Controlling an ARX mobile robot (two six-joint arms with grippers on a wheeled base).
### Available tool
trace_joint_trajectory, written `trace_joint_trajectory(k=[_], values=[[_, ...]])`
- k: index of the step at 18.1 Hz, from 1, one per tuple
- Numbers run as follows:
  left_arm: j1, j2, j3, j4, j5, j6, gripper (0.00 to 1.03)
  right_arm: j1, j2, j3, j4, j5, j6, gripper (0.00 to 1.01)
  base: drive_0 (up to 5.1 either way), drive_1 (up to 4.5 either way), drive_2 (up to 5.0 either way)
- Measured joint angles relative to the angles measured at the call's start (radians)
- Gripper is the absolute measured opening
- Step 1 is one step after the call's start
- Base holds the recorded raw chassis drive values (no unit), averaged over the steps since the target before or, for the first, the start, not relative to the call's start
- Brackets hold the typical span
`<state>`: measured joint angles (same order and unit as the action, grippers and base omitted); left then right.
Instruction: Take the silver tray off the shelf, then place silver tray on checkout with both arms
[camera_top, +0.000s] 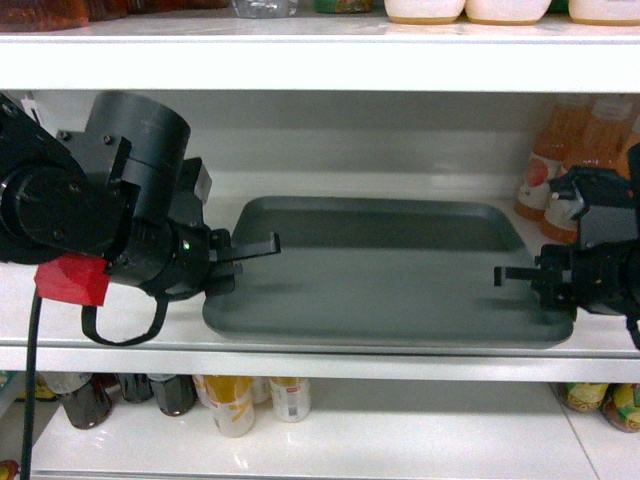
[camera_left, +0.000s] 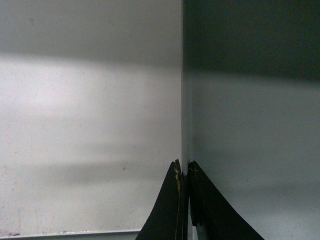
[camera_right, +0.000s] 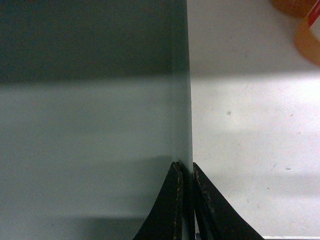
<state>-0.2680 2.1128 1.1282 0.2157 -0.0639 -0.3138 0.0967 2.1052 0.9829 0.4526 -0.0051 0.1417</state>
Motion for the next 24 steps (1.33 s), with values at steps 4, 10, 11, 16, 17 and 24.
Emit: trace_joint_trajectory(k=[4, 10, 11, 16, 17, 24], values=[[-0.021, -0.136, -0.106, 0.038, -0.04, 0.004, 0.03, -0.007, -0.155, -0.12, 0.031, -0.026, 0.006, 0.03, 0.0, 0.0, 0.0], [-0.028, -0.145, -0.121, 0.046, -0.052, 0.008, 0.03, -0.007, -0.169, -0.142, 0.037, -0.026, 0.007, 0.03, 0.0, 0.0, 0.0], [-0.028, -0.145, -0.121, 0.045, -0.052, 0.008, 0.03, -0.007, -0.169, -0.142, 0.037, -0.026, 0.007, 0.03, 0.0, 0.0, 0.0], [-0.028, -0.145, -0.121, 0.045, -0.053, 0.008, 0.03, -0.007, -0.169, -0.142, 0.037, -0.029, 0.008, 0.03, 0.1, -2.53, 2.7], [-0.028, -0.145, -0.121, 0.043, -0.054, 0.008, 0.03, -0.007, -0.169, -0.143, 0.036, -0.029, 0.008, 0.03, 0.1, -4.22, 4.4], [-0.029, -0.145, -0.124, 0.042, -0.057, 0.007, 0.03, -0.011, -0.171, -0.144, 0.034, -0.036, 0.008, 0.03, 0.1, -4.25, 4.4]])
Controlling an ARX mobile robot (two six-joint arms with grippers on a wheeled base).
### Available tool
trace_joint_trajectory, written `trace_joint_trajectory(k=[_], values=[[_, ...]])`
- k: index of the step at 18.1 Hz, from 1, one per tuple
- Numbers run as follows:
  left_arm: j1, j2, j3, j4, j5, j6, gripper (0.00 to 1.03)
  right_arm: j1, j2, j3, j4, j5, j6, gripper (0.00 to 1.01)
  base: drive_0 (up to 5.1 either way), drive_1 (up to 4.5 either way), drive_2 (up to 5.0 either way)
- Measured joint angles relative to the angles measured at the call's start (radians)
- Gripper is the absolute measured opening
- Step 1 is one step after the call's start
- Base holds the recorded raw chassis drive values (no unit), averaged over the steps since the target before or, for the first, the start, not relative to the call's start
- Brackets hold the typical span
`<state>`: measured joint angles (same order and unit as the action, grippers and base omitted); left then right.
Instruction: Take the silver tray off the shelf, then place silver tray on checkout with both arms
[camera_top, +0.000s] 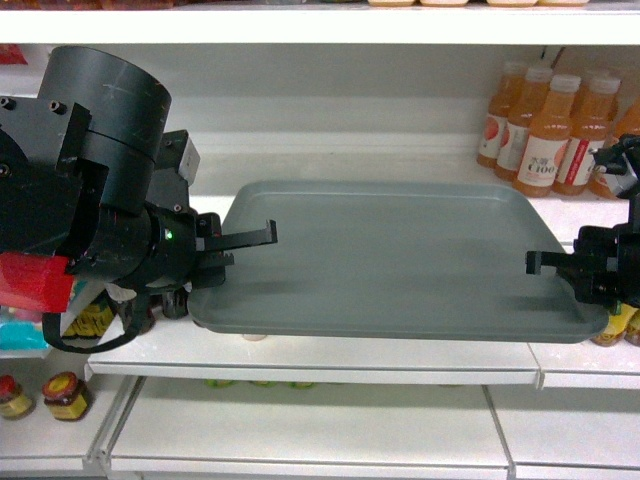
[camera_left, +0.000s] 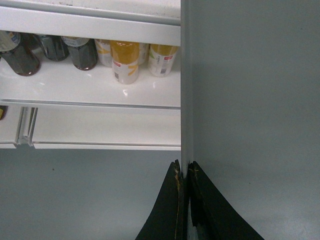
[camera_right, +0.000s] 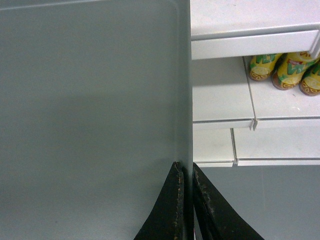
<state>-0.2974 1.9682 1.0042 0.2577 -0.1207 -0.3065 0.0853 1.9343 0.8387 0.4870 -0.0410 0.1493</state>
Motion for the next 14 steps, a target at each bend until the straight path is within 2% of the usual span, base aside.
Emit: trace_joint_trajectory(k=[14], values=[[-0.001, 0.0, 0.0, 0.005, -0.002, 0.0, 0.03, 0.0, 0.0, -0.001, 0.004, 0.0, 0.0, 0.03, 0.1, -4.21, 4.5]])
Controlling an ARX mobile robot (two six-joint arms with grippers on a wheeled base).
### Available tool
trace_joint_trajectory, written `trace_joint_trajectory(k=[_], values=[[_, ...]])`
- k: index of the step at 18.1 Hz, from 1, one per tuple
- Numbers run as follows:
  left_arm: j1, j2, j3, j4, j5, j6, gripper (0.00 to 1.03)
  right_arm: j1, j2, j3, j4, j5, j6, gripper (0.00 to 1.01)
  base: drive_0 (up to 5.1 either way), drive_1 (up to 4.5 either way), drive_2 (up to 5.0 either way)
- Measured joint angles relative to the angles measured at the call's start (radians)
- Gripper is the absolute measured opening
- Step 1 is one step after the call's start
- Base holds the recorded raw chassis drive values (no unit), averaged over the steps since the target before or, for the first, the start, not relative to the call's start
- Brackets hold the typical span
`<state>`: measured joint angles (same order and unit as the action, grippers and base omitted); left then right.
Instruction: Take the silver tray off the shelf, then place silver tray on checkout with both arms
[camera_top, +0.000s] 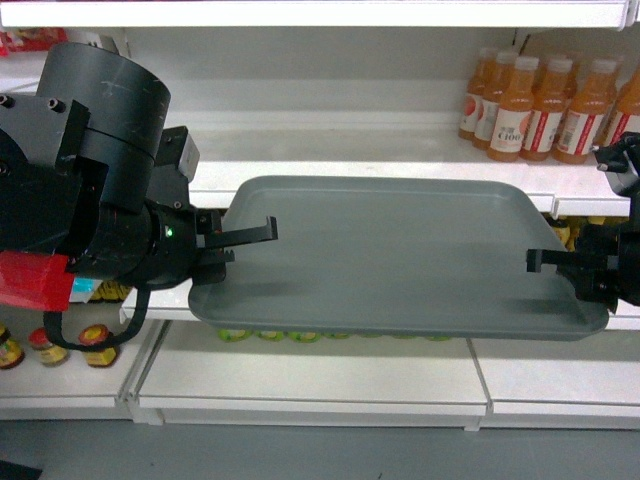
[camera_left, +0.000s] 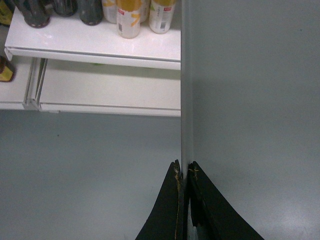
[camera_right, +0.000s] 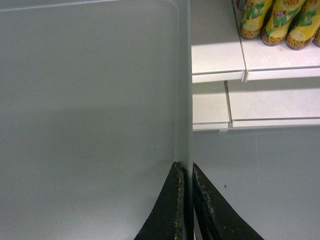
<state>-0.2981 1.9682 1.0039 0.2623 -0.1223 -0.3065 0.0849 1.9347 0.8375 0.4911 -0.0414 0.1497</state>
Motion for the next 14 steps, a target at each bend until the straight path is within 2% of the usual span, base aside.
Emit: trace_joint_trajectory(k=[14], values=[[0.0, 0.0, 0.0, 0.006, -0.001, 0.0, 0.03, 0.0, 0.0, 0.0, 0.002, 0.001, 0.0, 0.03, 0.1, -4.24, 4.4]])
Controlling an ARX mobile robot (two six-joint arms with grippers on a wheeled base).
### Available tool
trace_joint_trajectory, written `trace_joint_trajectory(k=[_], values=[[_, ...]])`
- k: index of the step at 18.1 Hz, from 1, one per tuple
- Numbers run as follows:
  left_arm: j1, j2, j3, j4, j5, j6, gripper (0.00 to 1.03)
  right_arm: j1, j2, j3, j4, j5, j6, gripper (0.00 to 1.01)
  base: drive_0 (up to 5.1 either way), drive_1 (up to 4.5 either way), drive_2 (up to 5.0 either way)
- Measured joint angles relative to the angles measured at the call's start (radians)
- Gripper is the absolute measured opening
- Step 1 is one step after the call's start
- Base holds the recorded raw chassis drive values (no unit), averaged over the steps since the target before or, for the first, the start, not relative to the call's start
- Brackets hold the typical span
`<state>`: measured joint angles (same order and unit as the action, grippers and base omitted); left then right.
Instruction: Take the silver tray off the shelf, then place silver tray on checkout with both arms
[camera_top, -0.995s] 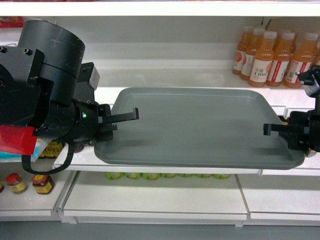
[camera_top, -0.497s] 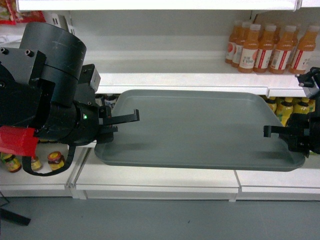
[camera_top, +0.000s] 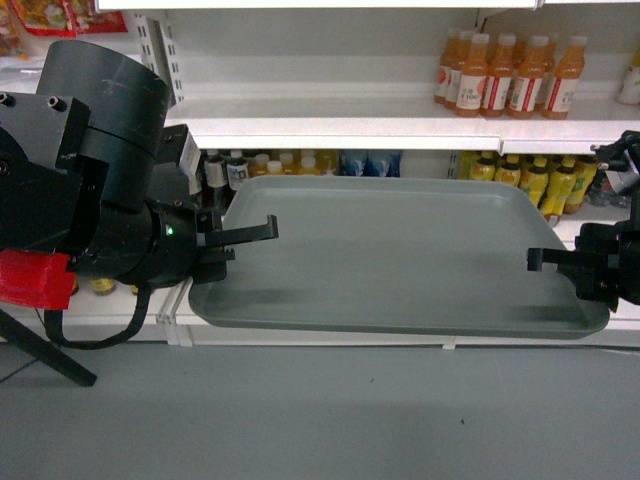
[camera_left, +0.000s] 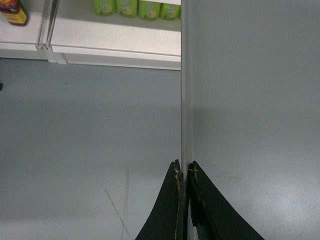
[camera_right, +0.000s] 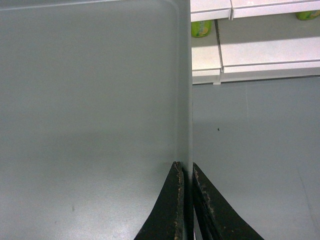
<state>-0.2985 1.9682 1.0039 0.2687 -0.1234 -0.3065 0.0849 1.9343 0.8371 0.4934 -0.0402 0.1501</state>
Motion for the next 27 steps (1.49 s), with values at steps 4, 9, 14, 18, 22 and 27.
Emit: trace_joint_trajectory(k=[4, 9, 14, 18, 22, 27], values=[[-0.001, 0.0, 0.0, -0.005, 0.0, 0.0, 0.03, 0.0, 0.0, 0.0, -0.006, -0.001, 0.003, 0.03, 0.0, -4.3, 4.4], [0.0, 0.0, 0.0, -0.002, 0.0, 0.0, 0.03, 0.0, 0.0, 0.0, -0.004, -0.001, 0.003, 0.02, 0.1, -4.28, 4.4], [0.0, 0.0, 0.0, -0.006, 0.0, 0.0, 0.03, 0.0, 0.0, 0.0, -0.003, -0.002, 0.004, 0.02, 0.0, -4.33, 4.3], [0.0, 0.0, 0.0, -0.001, 0.001, 0.0, 0.03, 0.0, 0.0, 0.0, 0.0, -0.002, 0.006, 0.02, 0.0, -4.32, 4.3], [0.0, 0.0, 0.0, -0.005, 0.0, 0.0, 0.03, 0.0, 0.0, 0.0, -0.002, -0.002, 0.006, 0.02, 0.0, -4.32, 4.3], [0.0, 0.0, 0.0, -0.01, 0.0, 0.0, 0.03, 0.0, 0.0, 0.0, -0.005, -0.002, 0.006, 0.02, 0.0, -4.32, 4.3]])
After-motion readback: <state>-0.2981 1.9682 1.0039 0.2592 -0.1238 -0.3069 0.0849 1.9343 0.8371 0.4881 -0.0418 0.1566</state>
